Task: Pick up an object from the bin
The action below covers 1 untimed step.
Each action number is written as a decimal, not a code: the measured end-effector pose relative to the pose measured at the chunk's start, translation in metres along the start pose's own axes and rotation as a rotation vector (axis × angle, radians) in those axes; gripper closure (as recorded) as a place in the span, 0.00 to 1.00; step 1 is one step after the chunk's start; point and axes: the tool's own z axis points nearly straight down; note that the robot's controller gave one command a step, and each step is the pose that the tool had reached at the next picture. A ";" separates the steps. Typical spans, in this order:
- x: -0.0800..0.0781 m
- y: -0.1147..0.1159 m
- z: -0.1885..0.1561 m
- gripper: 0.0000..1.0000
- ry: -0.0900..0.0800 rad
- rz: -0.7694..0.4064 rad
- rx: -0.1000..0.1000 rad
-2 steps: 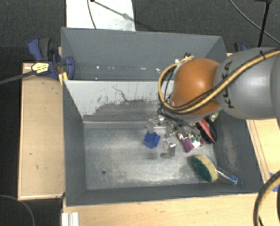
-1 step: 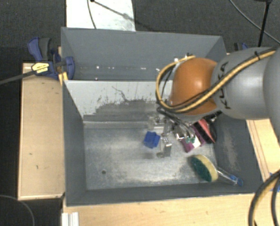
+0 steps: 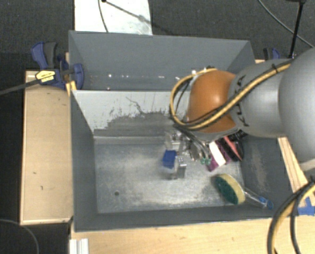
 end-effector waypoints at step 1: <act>0.000 0.000 0.000 0.00 -0.001 0.001 -0.001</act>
Offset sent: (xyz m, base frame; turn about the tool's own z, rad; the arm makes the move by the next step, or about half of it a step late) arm 0.0000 0.0000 0.0000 0.0000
